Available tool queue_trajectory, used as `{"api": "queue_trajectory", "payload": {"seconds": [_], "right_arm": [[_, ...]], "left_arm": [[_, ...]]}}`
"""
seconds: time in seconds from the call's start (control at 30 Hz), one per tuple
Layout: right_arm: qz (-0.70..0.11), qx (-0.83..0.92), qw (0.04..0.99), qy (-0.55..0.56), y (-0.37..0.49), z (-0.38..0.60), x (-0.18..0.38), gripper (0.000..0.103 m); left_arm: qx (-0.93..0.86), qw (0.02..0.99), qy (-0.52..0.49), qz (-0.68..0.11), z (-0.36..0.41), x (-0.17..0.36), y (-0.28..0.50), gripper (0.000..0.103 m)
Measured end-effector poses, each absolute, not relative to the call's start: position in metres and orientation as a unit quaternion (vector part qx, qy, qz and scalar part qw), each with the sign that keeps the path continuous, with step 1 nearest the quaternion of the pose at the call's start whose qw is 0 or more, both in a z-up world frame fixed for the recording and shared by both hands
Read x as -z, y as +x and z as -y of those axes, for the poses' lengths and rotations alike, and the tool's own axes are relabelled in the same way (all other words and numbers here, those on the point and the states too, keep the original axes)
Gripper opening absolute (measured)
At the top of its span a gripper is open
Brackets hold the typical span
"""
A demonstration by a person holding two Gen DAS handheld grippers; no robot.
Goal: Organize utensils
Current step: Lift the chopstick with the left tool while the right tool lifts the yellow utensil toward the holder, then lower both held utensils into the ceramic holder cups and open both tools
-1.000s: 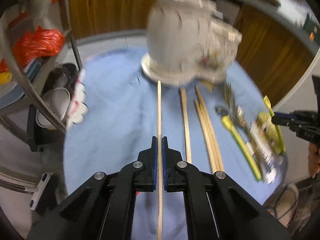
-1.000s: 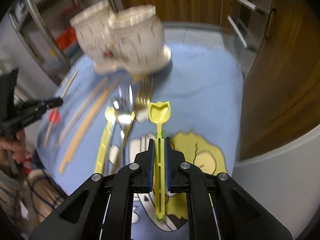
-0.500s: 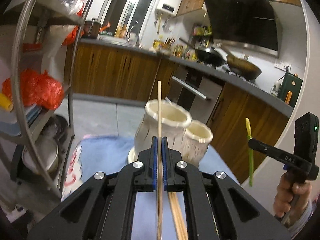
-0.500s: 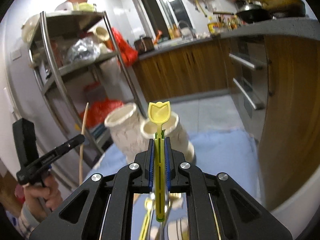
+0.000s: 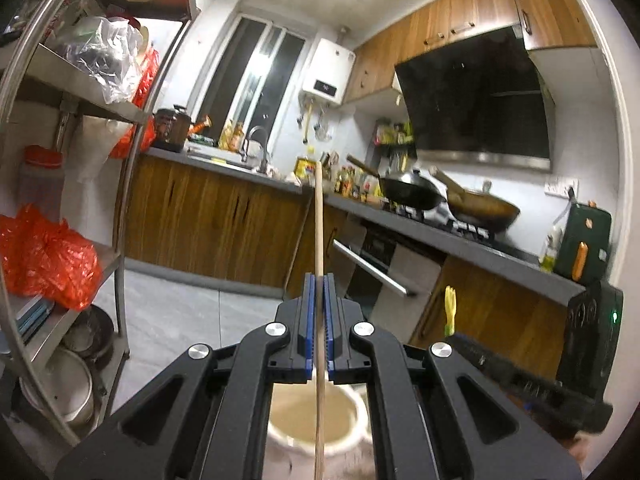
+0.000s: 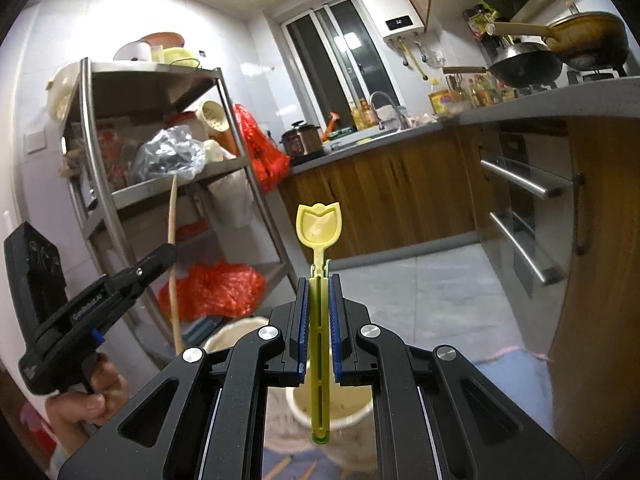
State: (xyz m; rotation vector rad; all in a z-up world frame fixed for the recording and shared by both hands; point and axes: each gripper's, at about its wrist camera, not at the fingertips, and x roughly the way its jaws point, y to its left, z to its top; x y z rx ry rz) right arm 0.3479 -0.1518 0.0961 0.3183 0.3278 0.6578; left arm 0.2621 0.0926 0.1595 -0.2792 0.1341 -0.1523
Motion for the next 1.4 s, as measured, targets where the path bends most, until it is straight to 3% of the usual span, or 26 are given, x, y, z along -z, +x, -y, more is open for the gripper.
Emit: {"api": "queue_trajectory", "payload": {"seconds": [0.27,0.7,1.1,1.4], "right_arm": [[-0.154,-0.312,0.928,0.136,0.365,0.130,-0.084,0.010],[-0.193,-0.289,0.934,0.078,0.356,0.116,-0.059,0.010],[-0.255,-0.274,0.927,0.021,0.355,0.105,-0.050,0.011],[-0.269,-0.272,0.924,0.010,0.357,0.101,-0.045,0.011]], "left_arm": [[0.062,0.988,-0.140,-0.030,-0.085,-0.156,0.288,0.004],[0.038,0.987,-0.097,-0.126,-0.072,-0.109,0.279,0.004],[0.043,0.975,-0.065,-0.209,-0.070,-0.105,0.287,0.004],[0.045,0.973,-0.052,-0.219,-0.065,-0.103,0.289,0.004]]}}
